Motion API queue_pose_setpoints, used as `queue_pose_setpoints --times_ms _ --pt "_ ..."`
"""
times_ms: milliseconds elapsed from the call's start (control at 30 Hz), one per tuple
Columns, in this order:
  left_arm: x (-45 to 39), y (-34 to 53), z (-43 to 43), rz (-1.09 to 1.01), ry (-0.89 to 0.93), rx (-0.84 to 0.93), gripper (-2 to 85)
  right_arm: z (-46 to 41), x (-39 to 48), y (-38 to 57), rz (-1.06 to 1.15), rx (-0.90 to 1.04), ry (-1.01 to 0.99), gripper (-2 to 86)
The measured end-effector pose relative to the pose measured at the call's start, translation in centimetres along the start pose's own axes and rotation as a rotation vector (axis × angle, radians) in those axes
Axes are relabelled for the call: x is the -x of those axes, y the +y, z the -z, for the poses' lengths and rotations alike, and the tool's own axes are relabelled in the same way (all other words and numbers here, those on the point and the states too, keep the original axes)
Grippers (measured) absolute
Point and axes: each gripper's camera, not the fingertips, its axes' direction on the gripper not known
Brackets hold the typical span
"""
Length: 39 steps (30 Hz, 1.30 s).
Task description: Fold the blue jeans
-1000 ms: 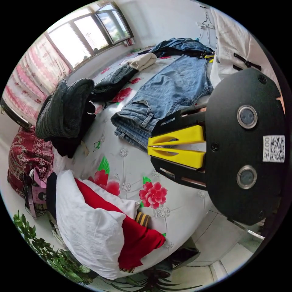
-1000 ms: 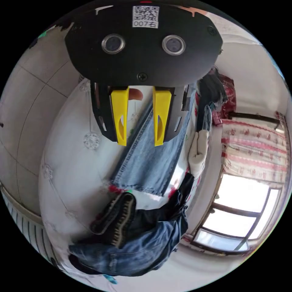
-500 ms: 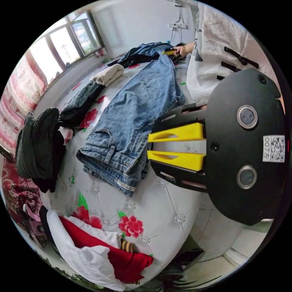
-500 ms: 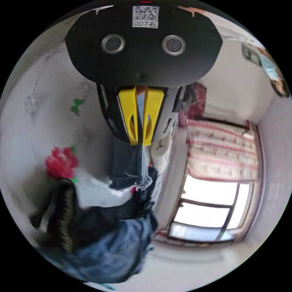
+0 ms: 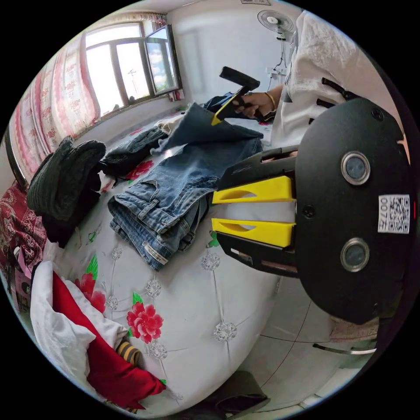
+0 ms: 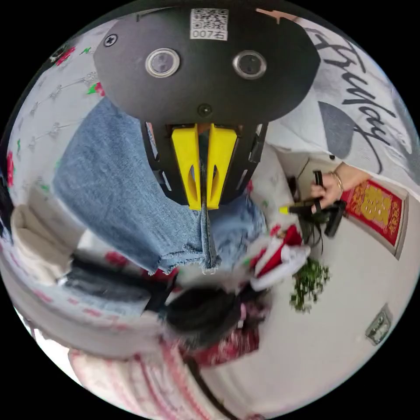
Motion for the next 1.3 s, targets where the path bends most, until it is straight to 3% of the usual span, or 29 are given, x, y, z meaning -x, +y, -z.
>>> queue_pose_setpoints --times_ms 67,167,267,433,667,800,867,967,1067,1133,1300 --pt "0.2 -0.5 -0.2 -0.005 0.003 0.029 6.3 -3.7 -1.1 -0.3 -0.062 0.113 -0.049 -0.1" --pt "0.1 -1.6 0.1 -0.039 0.001 0.042 6.3 -0.8 -4.6 -0.2 -0.178 -0.014 -0.183 -0.1" --pt "0.5 -3.1 0.2 -0.046 0.010 0.052 6.3 7.1 -10.1 2.8 -0.308 -0.312 -0.311 -0.1" --pt "2.6 -5.2 0.0 0.070 0.132 0.047 6.5 19.4 -21.4 19.0 -0.656 -0.921 -0.426 -0.1" --pt "5.7 -6.5 -1.2 0.300 0.312 0.016 8.6 18.5 -28.3 43.0 -1.312 -1.444 -0.373 -0.1" --pt "5.7 -7.2 -1.9 0.322 0.319 0.021 10.5 15.4 -31.2 46.0 -1.554 -1.346 -0.378 -0.2" --pt "5.5 -7.7 -2.2 0.330 0.322 0.020 11.1 15.8 -32.2 43.9 -1.496 -1.331 -0.373 -0.2" --pt "5.0 -8.6 -2.8 0.329 0.324 0.022 11.5 19.0 -32.7 35.7 -1.245 -1.127 -0.210 -0.1" --pt "4.7 -9.5 -3.1 0.320 0.325 0.014 12.1 20.4 -29.1 24.1 -0.785 -0.780 -0.032 -0.1" --pt "4.9 -10.0 -3.4 0.324 0.323 0.015 12.5 16.6 -23.7 16.2 -0.433 -0.440 0.076 -0.1" --pt "5.6 -10.9 -4.4 0.358 0.336 0.006 12.7 1.0 -17.2 10.0 -0.194 0.035 0.185 0.0"
